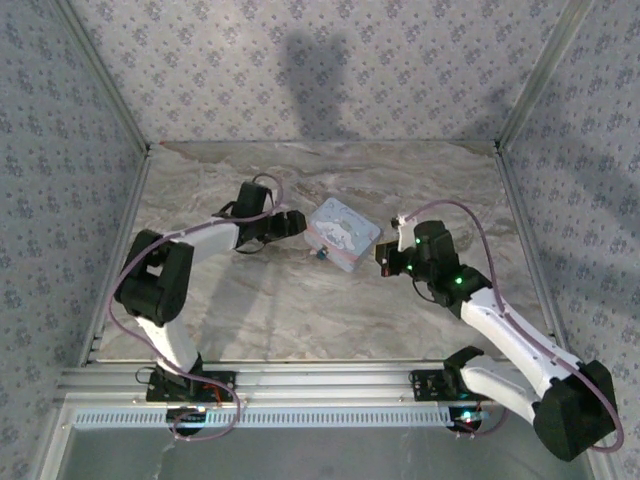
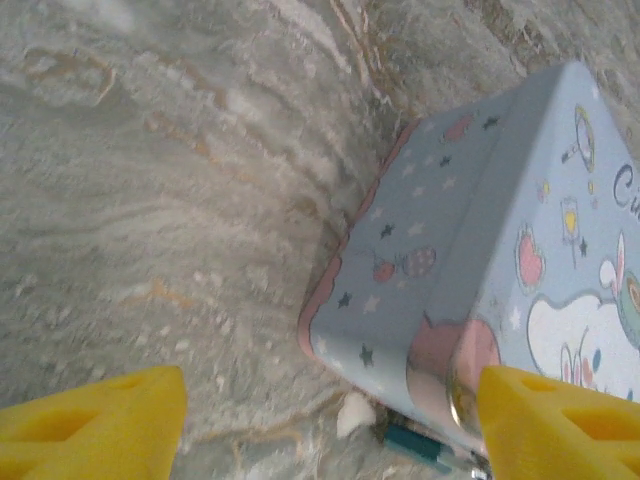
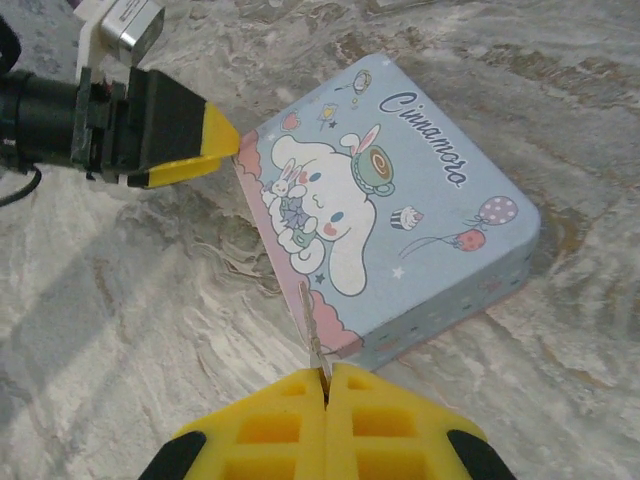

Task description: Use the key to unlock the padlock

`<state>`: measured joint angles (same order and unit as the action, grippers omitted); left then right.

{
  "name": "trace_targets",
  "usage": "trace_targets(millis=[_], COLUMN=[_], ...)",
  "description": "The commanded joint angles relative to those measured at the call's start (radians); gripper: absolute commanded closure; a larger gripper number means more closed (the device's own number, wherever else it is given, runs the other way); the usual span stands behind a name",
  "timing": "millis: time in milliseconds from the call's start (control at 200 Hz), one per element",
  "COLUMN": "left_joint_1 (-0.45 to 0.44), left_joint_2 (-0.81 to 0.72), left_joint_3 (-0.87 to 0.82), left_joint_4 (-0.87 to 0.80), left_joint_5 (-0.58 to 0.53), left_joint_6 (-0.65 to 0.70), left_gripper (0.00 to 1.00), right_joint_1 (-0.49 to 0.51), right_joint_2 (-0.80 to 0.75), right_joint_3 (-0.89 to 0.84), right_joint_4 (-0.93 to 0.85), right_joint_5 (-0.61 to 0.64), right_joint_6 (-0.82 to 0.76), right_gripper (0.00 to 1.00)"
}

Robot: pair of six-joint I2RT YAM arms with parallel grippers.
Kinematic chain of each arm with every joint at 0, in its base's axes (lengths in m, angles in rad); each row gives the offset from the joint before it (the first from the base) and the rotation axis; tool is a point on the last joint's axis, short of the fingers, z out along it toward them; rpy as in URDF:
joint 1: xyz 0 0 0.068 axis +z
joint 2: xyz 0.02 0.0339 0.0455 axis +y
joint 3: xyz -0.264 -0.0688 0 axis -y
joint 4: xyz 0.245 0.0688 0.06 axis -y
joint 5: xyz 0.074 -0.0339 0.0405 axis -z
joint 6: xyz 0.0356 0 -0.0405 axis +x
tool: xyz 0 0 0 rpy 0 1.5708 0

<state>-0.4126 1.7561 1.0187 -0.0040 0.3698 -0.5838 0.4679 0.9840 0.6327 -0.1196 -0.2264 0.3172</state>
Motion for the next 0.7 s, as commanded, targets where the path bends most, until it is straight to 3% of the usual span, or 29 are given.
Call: trace_targets(millis=[0,120,260,410,695], left_joint_1=[-0.004,-0.027,-0.065,-0.095,-0.132], left_joint_2=[-0.102,-0.207,-0.264,-0.235,-0.106], left_joint_3=[-0.095,-0.250,-0.320,-0.312,-0.284], left_joint_4=[0.126,0.326,0.349,0.368,0.469], left_joint_5=[0.018,0.012,0.024,0.175,0.225], left_joint_6=[0.041,0.082,0.181,0.213,0.243], left_gripper=[0.16,0.03,0.03,0.10,0.25], right_joint_1=[-0.031,-0.065,-0.072,-0.069,-0.071], right_joint_2=[0.054,0.176,0.329,0.486,0.660], right_joint_3=[-0.005,-0.006,0.050,0.123,0.211], right_joint_4=[0.126,0.245,0.329,0.409,0.444], right_joint_5=[-0.117,-0.233,-0.298,-0.321,-0.324], right_joint_6=[0.071,0.111,0.125,0.148,0.168], right_gripper=[1.00,1.00,1.00,1.00,1.00])
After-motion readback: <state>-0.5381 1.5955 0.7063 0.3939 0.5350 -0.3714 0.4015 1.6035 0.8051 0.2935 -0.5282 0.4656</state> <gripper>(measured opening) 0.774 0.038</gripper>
